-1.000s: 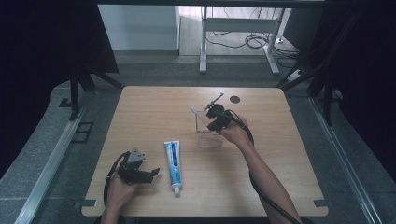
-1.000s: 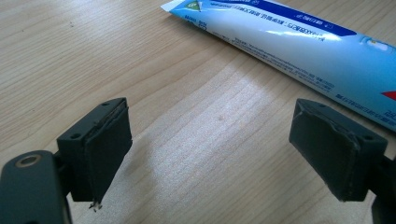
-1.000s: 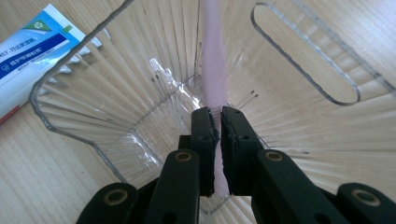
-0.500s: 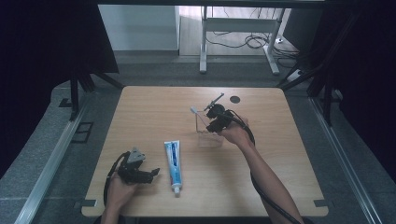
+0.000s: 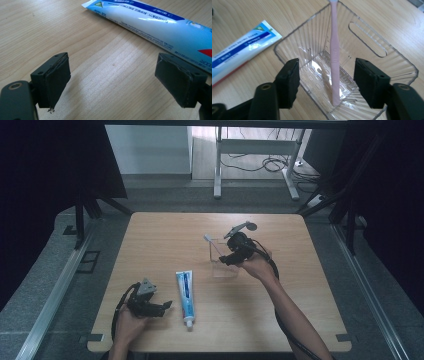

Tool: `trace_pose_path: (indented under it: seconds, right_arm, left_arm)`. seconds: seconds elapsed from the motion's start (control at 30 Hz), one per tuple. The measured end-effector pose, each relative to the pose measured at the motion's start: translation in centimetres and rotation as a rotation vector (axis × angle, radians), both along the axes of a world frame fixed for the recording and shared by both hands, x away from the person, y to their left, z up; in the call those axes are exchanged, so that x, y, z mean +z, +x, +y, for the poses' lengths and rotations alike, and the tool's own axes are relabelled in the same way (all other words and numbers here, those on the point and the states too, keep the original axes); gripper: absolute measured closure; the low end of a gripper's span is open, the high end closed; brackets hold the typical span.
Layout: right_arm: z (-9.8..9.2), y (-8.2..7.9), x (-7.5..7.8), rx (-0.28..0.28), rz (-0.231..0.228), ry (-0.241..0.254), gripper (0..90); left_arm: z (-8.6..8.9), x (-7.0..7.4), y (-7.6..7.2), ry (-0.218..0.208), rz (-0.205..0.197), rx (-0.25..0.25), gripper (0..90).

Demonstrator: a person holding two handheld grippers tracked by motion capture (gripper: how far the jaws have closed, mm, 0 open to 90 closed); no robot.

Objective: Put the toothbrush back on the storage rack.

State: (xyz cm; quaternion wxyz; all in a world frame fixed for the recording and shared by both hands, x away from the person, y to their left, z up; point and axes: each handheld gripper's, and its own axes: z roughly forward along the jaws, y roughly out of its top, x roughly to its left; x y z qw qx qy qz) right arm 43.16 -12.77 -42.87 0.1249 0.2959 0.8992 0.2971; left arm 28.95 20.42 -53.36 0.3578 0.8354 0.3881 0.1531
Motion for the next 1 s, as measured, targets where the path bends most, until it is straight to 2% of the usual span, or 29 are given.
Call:
trace_pose_path:
  seconds: [0.07,0.13,0.17,0.2,0.27,0.3,0.4,0.47,0.57,0.7,0.83,1.0]
  right_arm:
    - [-0.1,-0.2,0.1,0.003,-0.006,0.008,34.2]
    - [-0.3,-0.6,0.4,0.016,-0.011,0.036,25.8]
    - [-0.3,-0.6,0.4,0.016,-0.011,0.036,25.8]
    - [-0.4,-0.8,0.4,0.017,-0.015,0.038,21.7]
    - [-0.5,-1.1,0.4,0.024,-0.021,0.037,16.3]
    - [-0.6,-1.2,0.4,0.022,-0.021,0.039,13.3]
    - [-0.9,-1.6,0.4,0.024,-0.027,0.041,11.4]
    - [-1.2,-1.9,0.4,0.027,-0.034,0.049,3.4]
    - [-1.4,-2.3,0.4,0.026,-0.039,0.041,0.0]
    - [-1.8,-2.9,0.6,0.025,-0.040,0.059,0.0]
    - [-2.2,-3.5,0.9,0.026,-0.049,0.072,0.0]
    - [-2.6,-4.2,1.2,0.030,-0.058,0.073,0.0]
  left_arm:
    - [0.1,0.0,0.0,-0.003,-0.008,0.004,13.0]
    - [0.1,0.1,-0.1,0.002,-0.012,0.007,13.2]
    - [0.1,0.1,-0.1,0.010,-0.016,0.009,13.2]
    - [0.0,0.2,-0.2,0.016,-0.019,0.015,13.3]
    - [0.1,0.3,-0.3,0.004,-0.021,0.021,13.4]
    - [0.2,0.3,-0.3,-0.007,-0.015,0.022,13.4]
    - [0.2,0.2,-0.3,-0.010,0.007,0.027,13.1]
    - [0.2,0.1,-0.3,-0.022,0.017,0.024,13.1]
    - [0.1,0.1,-0.4,-0.044,0.030,0.024,12.9]
    - [0.1,0.2,-0.5,-0.061,0.013,0.014,12.8]
    - [0.2,0.5,-0.7,-0.098,-0.014,0.018,12.8]
    - [0.2,0.6,-0.7,-0.089,-0.028,0.017,12.7]
